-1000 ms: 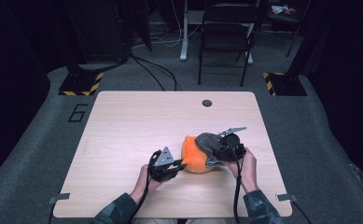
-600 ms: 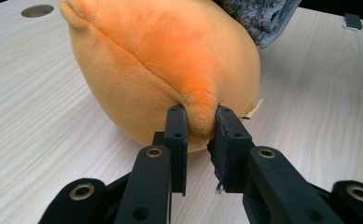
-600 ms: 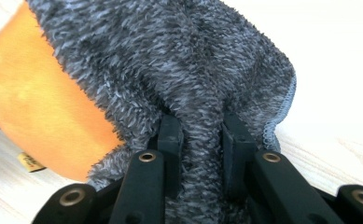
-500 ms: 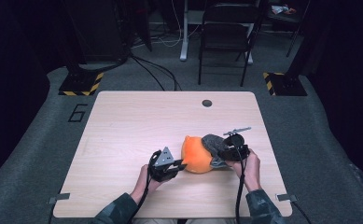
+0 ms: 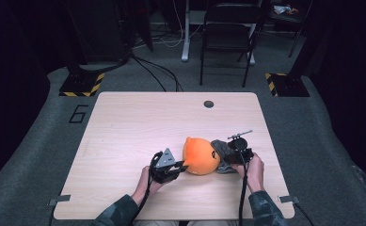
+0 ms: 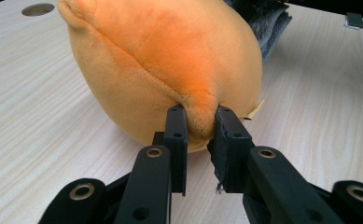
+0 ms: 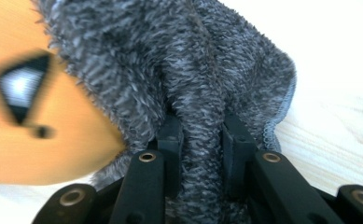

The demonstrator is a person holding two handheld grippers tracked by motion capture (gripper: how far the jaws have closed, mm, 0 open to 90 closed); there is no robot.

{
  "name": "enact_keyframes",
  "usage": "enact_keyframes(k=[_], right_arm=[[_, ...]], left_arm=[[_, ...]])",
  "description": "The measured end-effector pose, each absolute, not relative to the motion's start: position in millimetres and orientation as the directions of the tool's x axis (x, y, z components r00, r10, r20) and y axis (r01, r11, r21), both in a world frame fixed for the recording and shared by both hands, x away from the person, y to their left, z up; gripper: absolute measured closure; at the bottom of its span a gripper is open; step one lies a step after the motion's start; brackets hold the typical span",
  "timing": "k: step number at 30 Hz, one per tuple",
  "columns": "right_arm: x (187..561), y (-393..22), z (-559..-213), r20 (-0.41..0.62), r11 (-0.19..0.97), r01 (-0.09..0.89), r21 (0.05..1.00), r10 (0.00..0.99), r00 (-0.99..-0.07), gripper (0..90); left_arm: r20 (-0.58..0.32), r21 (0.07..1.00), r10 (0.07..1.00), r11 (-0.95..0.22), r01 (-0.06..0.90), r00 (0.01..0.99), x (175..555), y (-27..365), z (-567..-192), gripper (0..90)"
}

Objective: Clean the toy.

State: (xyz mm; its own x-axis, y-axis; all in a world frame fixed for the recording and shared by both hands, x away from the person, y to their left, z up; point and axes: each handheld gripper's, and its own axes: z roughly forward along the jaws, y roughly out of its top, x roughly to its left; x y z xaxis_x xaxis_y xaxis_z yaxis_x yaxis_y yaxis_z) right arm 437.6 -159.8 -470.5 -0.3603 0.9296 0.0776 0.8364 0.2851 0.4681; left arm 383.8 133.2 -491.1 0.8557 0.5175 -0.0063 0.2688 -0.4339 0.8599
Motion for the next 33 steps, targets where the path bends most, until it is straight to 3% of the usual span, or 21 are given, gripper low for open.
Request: enact_keyframes(k=[6,15,24,33], right_arm=[[440,-165,-472,0.07,0.276,0.845,0.457,0.936,-0.344,73.0],[428,-167,-430,0.099,0.238,0.79,0.565,0.931,-0.351,73.0],[412,-130,-400,0.066,0.331,0.703,0.629,0.879,-0.472,73.0],[409,-93,-394,0.048,0.4,0.653,0.644,0.83,-0.556,72.9]], left_arm=[[-0.006,0.857,0.515,-0.439,0.27,0.857,384,134,-491,76.8],[-0.009,0.859,0.516,-0.435,0.271,0.856,384,134,-491,76.8],[-0.004,0.86,0.516,-0.435,0.267,0.856,384,134,-491,76.8],[0.007,0.865,0.519,-0.432,0.256,0.855,383,133,-490,76.7]])
